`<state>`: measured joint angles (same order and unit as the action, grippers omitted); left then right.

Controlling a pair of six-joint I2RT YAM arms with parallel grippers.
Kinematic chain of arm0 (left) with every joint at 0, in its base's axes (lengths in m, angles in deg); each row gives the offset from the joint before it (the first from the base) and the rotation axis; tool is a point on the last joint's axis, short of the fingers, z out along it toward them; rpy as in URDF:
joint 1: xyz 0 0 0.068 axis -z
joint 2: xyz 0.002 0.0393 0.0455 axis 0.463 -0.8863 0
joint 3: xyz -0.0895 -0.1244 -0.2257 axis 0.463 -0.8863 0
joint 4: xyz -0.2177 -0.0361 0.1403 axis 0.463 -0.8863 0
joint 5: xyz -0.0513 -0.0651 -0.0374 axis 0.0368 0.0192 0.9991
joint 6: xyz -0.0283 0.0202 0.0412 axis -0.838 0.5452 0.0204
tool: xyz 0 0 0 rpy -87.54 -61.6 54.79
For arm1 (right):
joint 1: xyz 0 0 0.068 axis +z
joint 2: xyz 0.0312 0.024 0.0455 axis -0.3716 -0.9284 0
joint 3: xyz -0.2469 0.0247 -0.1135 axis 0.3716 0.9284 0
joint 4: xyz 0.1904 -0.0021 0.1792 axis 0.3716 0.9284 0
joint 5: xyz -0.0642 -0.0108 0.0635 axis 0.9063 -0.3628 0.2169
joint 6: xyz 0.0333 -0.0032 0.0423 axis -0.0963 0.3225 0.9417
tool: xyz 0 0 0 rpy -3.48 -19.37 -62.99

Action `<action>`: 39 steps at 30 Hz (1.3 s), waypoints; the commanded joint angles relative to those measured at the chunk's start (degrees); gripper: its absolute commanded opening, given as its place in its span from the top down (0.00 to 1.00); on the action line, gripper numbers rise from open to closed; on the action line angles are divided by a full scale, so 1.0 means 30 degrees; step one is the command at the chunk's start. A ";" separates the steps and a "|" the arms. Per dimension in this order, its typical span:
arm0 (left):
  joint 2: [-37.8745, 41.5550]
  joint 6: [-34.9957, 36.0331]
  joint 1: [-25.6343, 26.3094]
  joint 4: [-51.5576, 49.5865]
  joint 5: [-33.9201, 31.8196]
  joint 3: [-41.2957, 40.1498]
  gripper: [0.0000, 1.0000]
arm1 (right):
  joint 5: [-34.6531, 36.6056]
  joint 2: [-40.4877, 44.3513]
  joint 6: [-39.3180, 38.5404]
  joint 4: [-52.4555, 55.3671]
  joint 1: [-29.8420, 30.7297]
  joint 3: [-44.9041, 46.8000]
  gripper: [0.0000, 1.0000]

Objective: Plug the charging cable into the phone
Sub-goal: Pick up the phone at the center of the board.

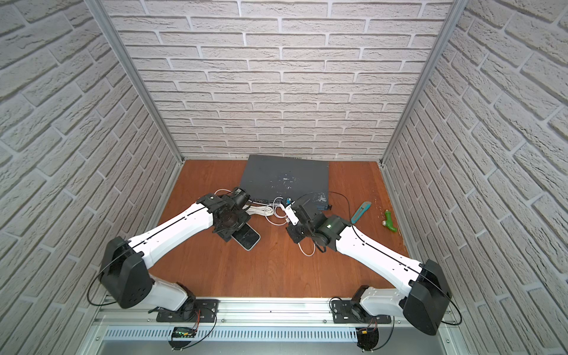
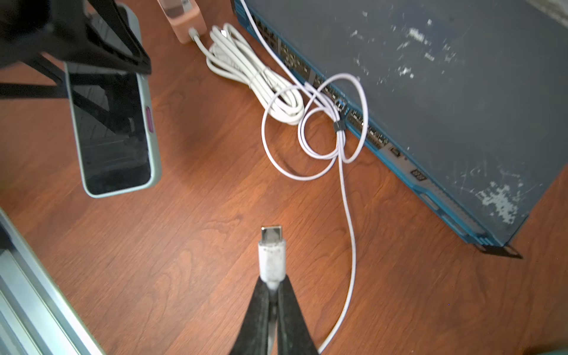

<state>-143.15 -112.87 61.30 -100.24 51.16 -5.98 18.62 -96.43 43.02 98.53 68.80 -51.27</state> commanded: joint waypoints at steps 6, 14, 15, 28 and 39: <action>0.0889 -0.2211 0.0276 -0.1447 -0.0805 -0.0429 1.00 | -0.1550 -0.0367 -0.1678 0.0699 0.0044 -0.1814 0.97; 0.1414 -0.2706 0.0334 -0.1828 -0.1070 -0.1017 1.00 | -0.2030 -0.1340 -0.1485 0.0415 0.0492 -0.1911 0.97; 0.1517 -0.2765 0.0334 -0.1891 -0.1138 -0.1060 1.00 | -0.1925 -0.1434 -0.1508 0.0335 0.0641 -0.1835 0.97; 0.2424 -0.3669 0.0342 -0.2187 -0.1531 -0.1475 1.00 | 0.0913 -0.3396 -0.2296 0.1286 0.4235 -0.1957 0.97; 0.3185 -0.4117 0.0365 -0.1900 -0.1322 -0.1824 1.00 | 0.0815 -0.3614 -0.2847 -0.1646 0.6584 0.0050 0.97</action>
<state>-135.02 -120.94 62.11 -104.06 47.77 -10.70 20.93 -107.06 35.35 98.14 87.42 -52.71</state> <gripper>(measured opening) 0.805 0.101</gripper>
